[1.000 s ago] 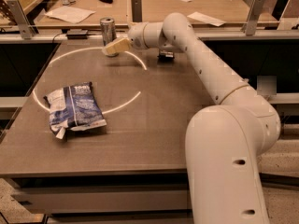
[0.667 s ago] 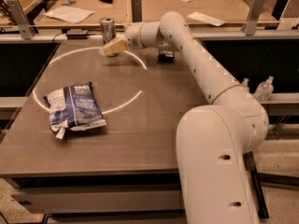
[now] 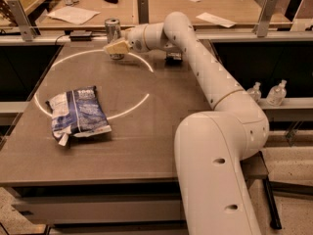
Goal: Move redbull can near blue chip bag
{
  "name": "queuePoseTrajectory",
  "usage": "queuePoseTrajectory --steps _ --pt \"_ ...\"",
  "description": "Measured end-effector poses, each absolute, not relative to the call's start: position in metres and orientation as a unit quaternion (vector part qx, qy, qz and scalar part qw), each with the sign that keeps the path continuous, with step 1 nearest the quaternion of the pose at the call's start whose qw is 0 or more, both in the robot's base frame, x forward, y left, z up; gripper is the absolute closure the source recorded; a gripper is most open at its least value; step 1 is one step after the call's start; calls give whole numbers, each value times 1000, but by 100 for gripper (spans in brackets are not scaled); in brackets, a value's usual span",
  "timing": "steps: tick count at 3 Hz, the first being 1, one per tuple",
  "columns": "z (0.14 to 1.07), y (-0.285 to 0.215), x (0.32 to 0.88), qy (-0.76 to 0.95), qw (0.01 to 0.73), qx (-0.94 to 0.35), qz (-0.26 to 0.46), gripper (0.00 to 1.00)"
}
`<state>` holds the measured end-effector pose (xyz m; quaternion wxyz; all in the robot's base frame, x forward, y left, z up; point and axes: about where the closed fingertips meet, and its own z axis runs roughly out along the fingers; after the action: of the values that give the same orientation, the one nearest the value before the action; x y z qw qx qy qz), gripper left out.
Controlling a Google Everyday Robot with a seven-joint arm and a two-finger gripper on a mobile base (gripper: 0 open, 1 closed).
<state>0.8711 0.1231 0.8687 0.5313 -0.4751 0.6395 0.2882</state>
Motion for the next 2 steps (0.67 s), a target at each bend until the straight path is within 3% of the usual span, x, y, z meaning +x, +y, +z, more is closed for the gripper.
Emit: queuePoseTrajectory --steps 2 --pt "868 108 866 649 524 -473 284 85"
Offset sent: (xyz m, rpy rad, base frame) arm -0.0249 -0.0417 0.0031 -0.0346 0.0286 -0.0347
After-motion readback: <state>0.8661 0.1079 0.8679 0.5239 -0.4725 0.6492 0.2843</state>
